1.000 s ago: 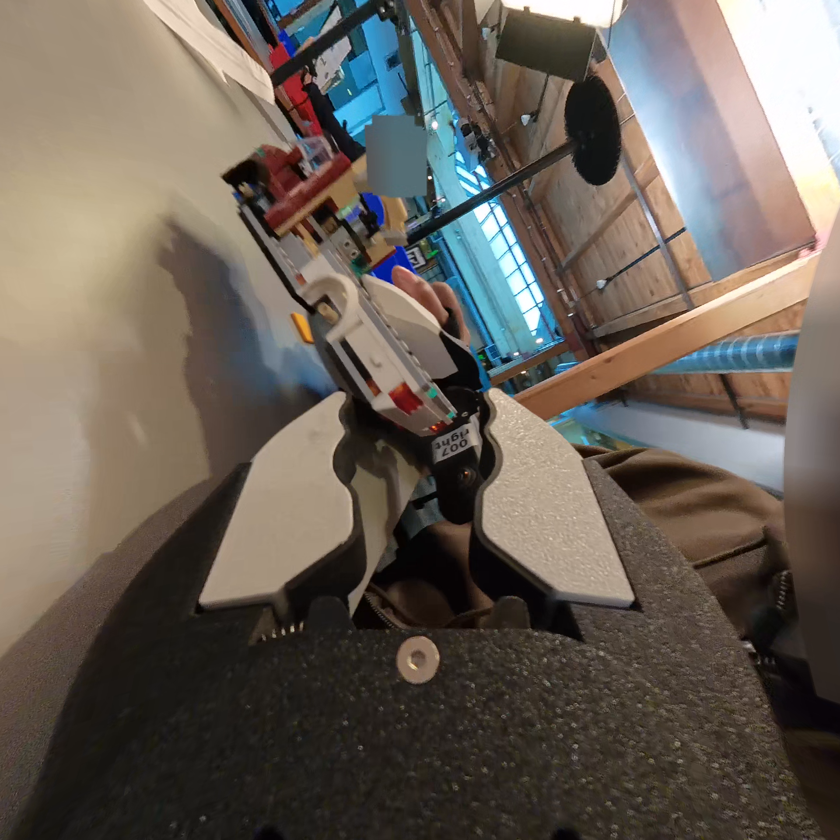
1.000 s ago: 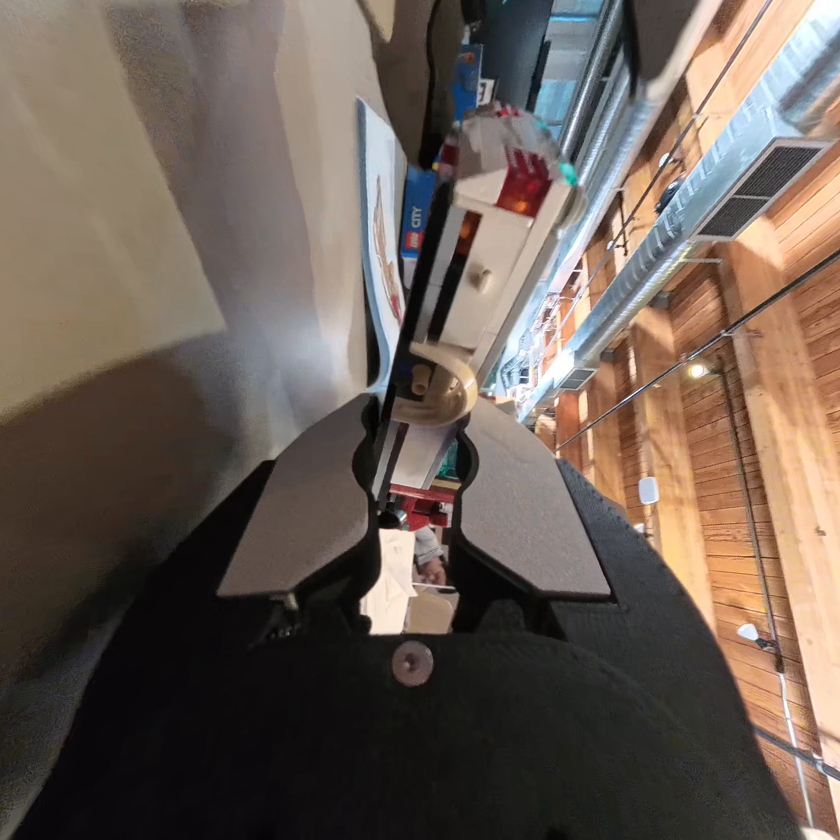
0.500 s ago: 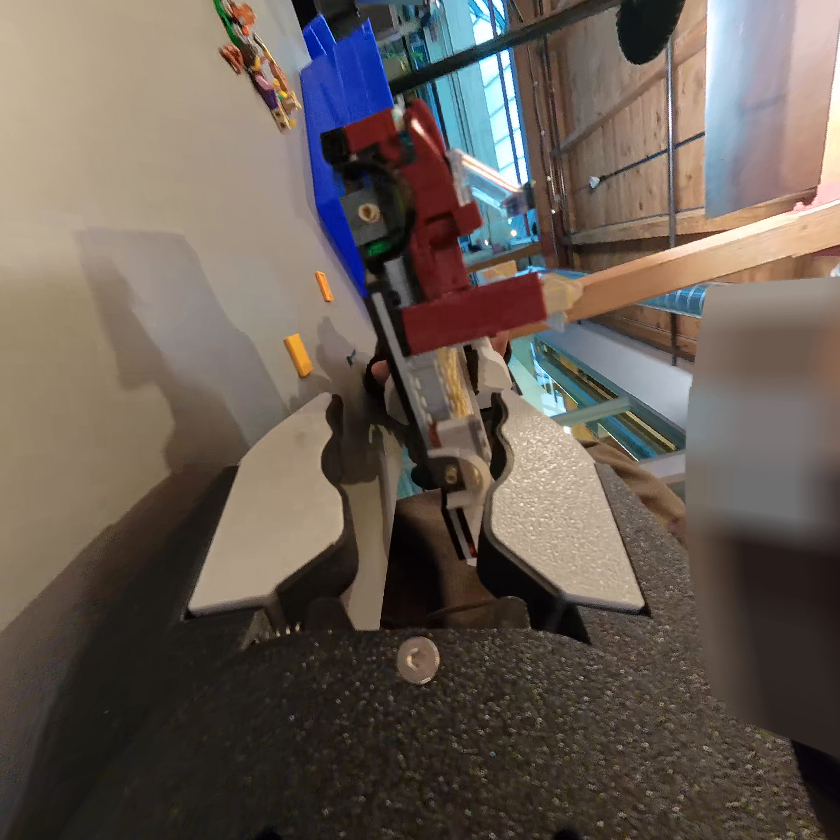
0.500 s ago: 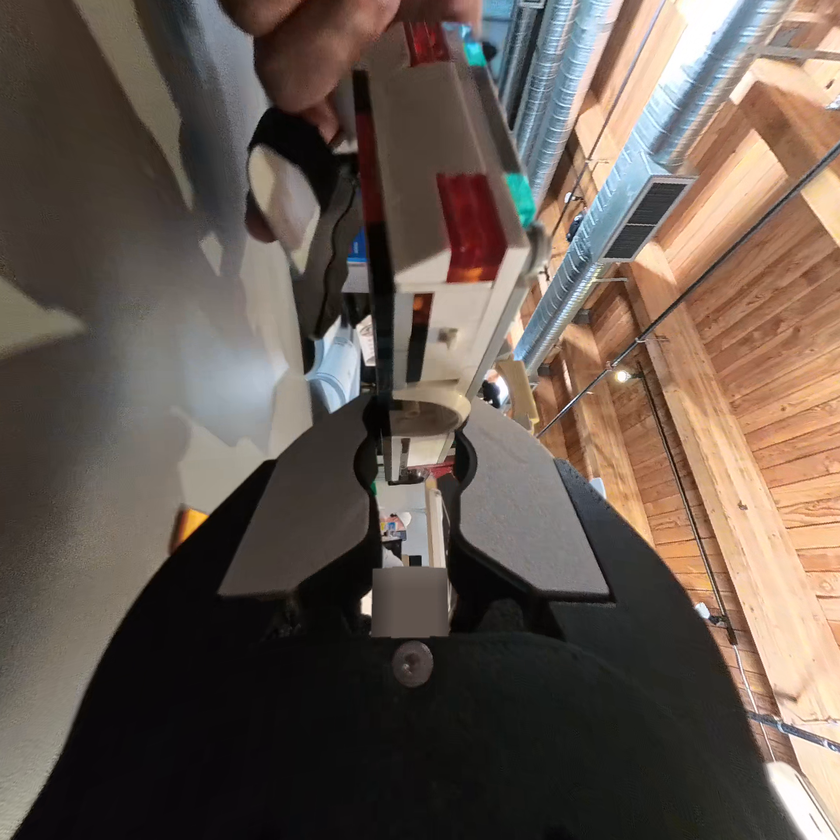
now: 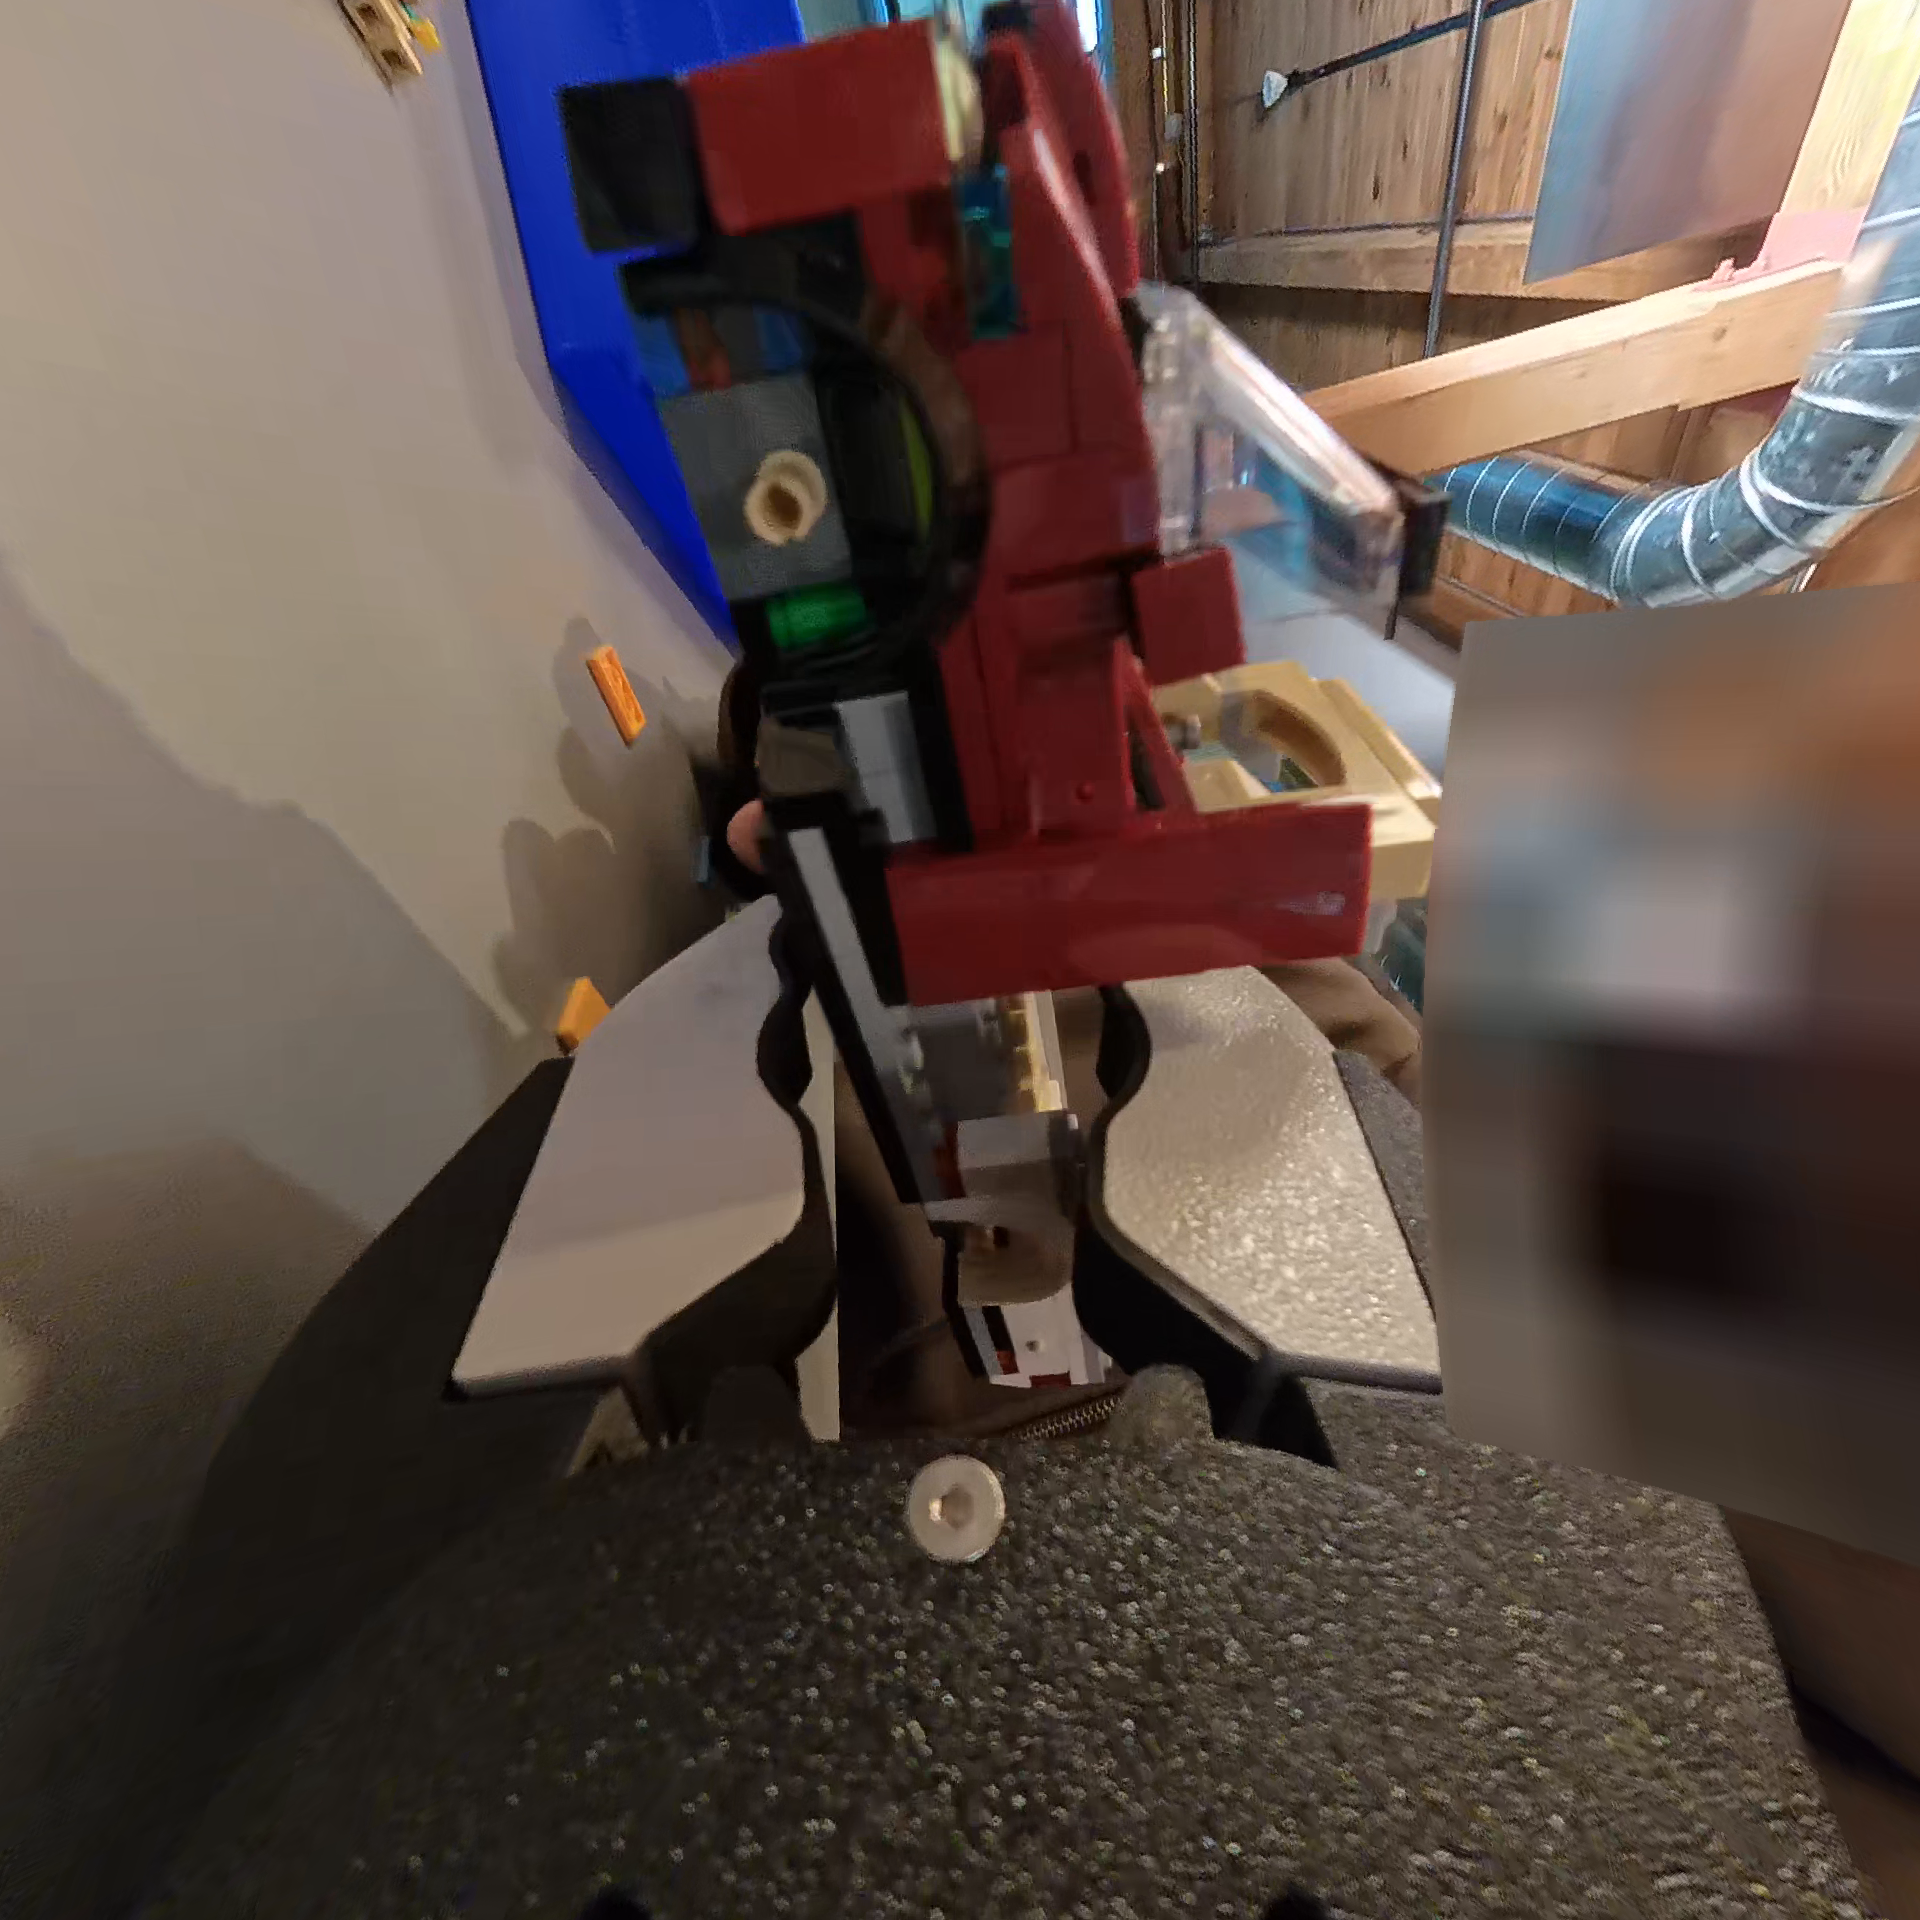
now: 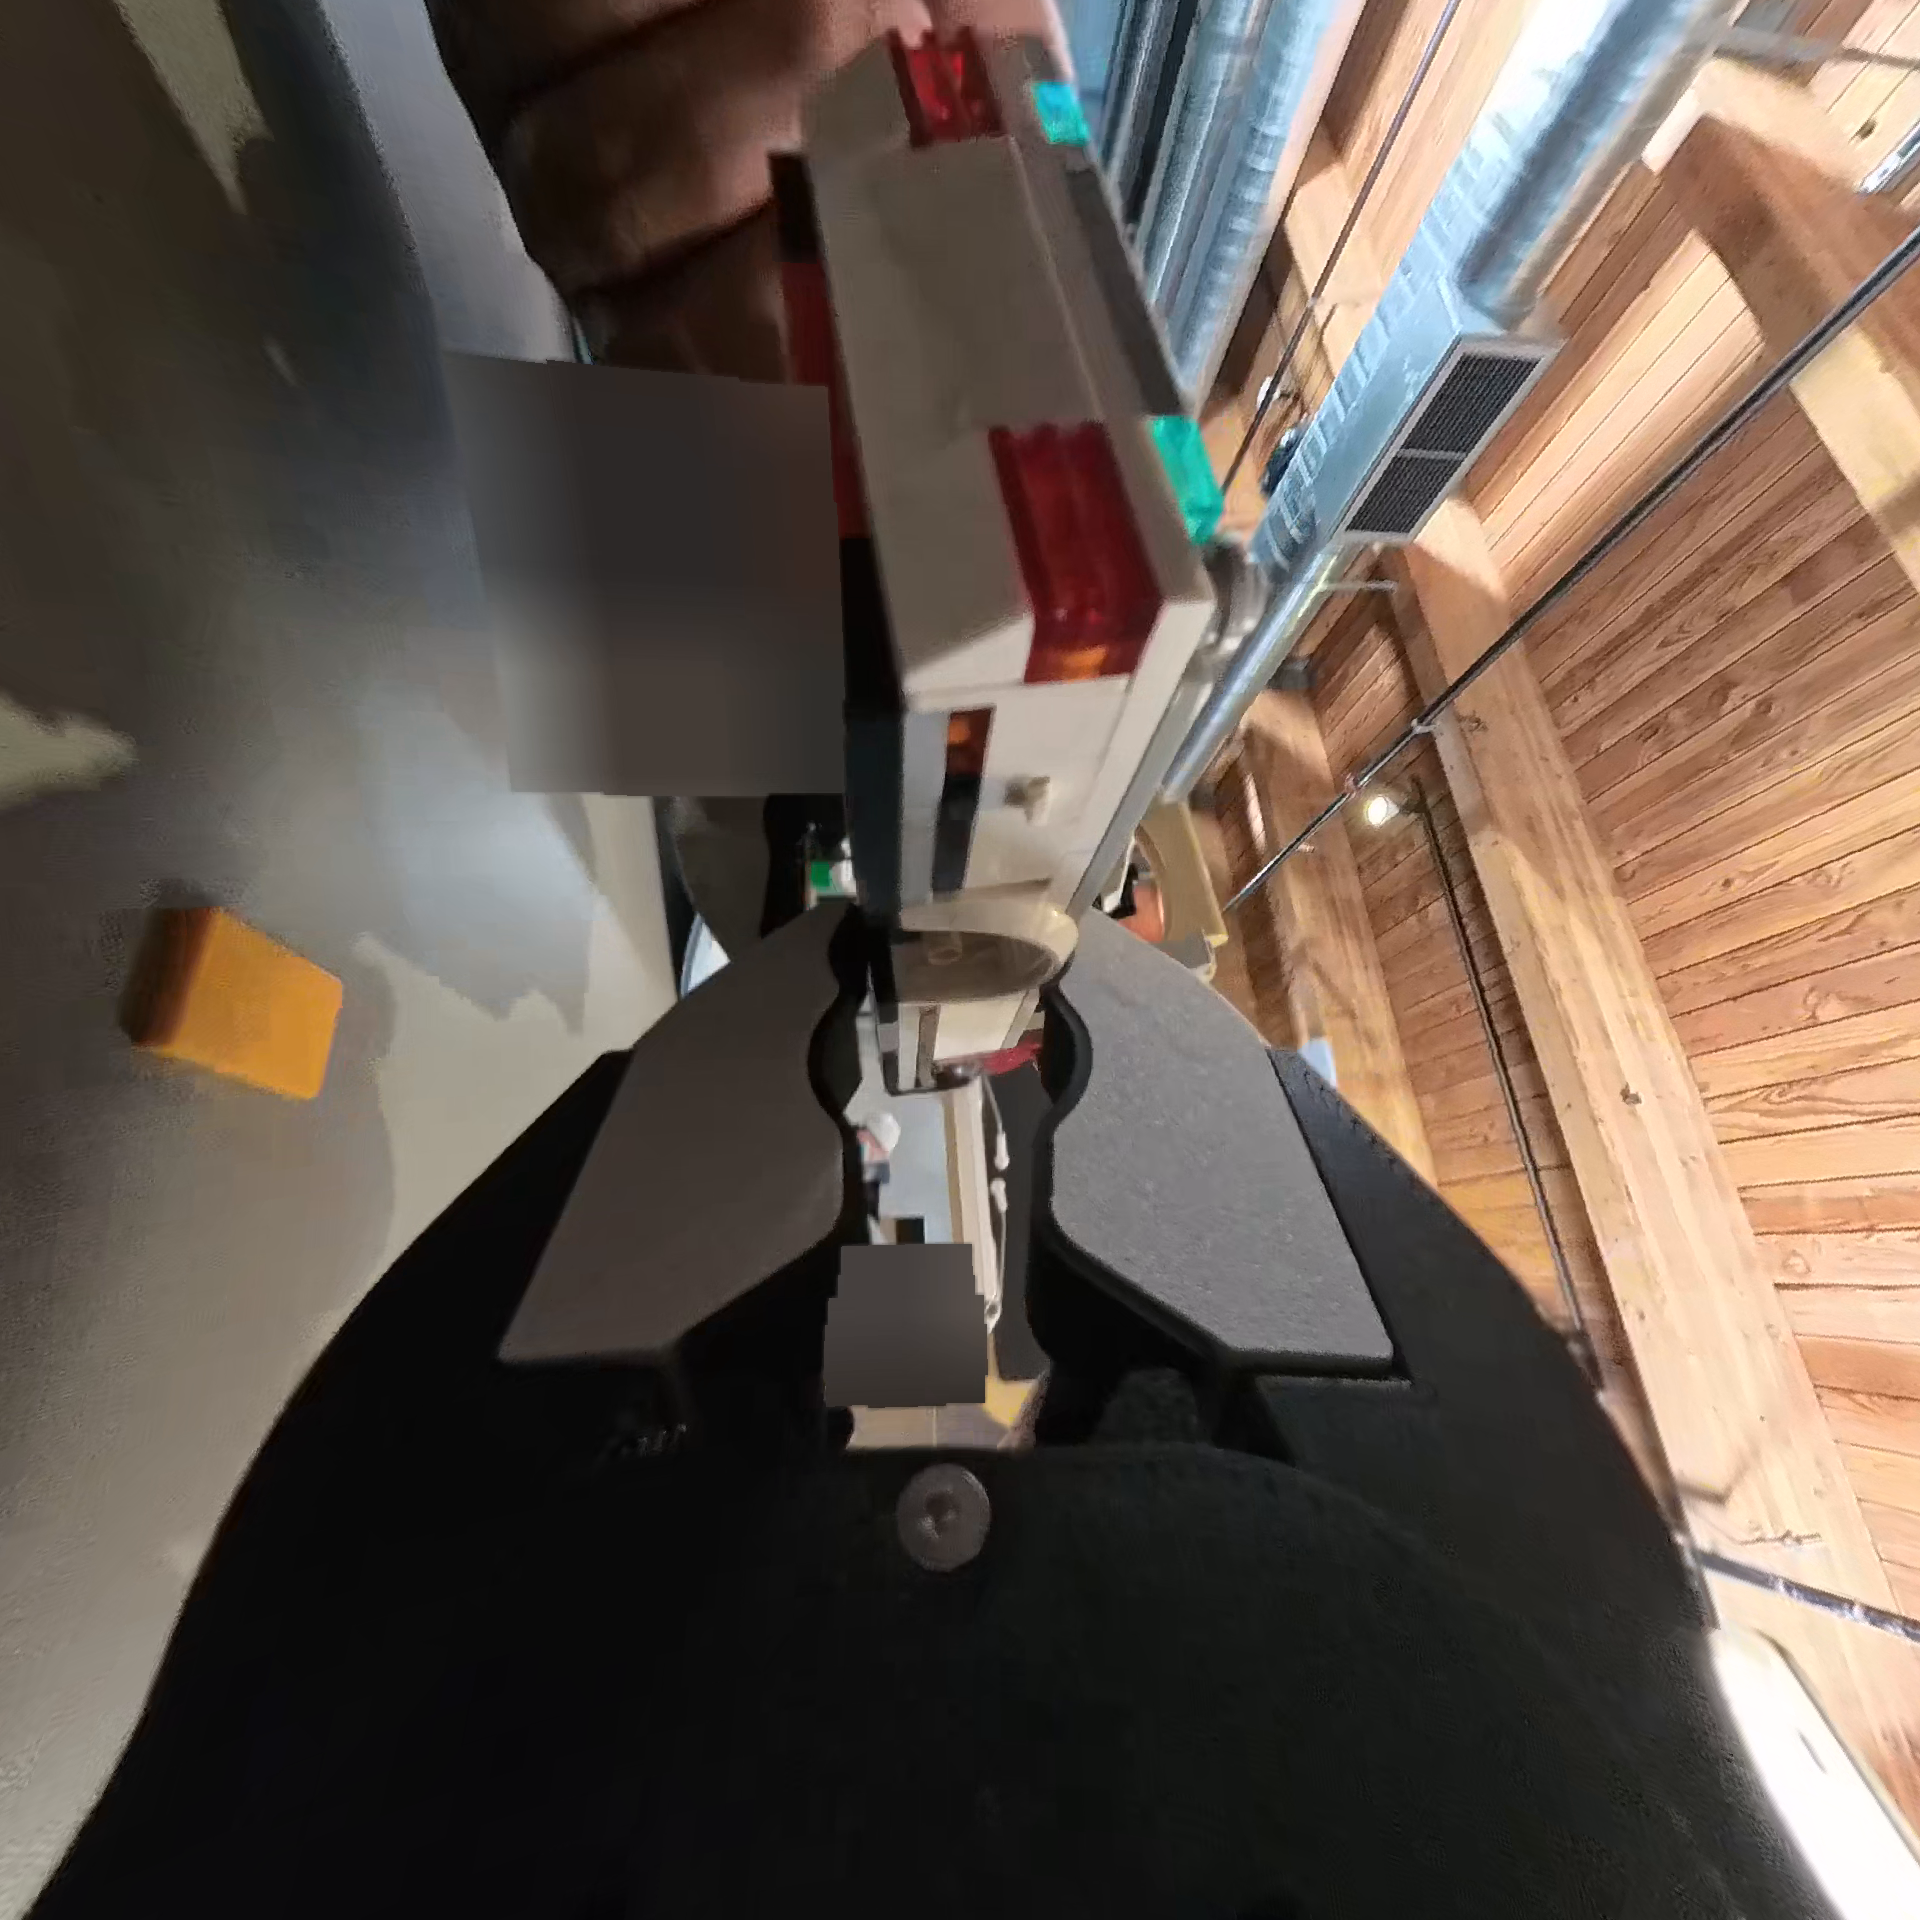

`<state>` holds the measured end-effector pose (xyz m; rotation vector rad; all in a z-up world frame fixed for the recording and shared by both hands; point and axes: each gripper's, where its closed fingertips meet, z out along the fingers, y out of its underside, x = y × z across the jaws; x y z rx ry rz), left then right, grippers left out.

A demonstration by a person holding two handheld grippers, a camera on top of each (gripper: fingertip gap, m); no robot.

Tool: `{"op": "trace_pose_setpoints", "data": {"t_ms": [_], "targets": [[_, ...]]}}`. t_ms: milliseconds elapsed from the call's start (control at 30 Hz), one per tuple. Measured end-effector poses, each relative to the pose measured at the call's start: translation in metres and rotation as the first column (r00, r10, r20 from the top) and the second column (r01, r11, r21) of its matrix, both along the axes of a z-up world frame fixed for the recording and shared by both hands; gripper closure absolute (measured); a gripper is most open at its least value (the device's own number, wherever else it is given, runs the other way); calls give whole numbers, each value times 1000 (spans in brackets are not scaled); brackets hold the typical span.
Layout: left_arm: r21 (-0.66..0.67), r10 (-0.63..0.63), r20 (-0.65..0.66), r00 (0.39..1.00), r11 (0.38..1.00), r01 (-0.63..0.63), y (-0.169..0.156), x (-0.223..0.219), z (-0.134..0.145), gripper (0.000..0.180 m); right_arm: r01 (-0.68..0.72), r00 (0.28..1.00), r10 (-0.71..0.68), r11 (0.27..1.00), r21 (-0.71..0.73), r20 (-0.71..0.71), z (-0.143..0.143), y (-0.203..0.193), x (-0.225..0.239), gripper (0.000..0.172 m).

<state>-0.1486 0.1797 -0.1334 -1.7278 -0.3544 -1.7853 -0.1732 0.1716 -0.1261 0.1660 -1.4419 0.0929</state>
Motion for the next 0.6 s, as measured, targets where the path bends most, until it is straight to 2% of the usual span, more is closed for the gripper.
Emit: {"op": "trace_pose_setpoints", "data": {"t_ms": [133, 167, 200, 367, 600], "targets": [[3, -23, -1, 1000, 1000, 23, 14, -6, 1, 129, 63, 998, -63, 998, -31, 18, 1, 18, -6, 139], [5, -26, -3, 1000, 1000, 26, 18, -8, 1, 132, 73, 997, -72, 997, -40, 20, 2, 22, -6, 139], [-1, -22, -11, 1000, 1000, 22, 21, -10, -1, 145, 79, 997, -79, 995, -61, 5, 6, 25, -7, 138], [14, -16, 3, 1000, 1000, 16, 33, -15, -6, 147, 116, 993, -114, 989, -90, 27, 4, 41, -11, 135], [33, -1, -4, 1000, 999, 1, 29, -18, -8, 147, 102, 995, -101, 991, -85, 22, 4, 37, -13, 129]]}}
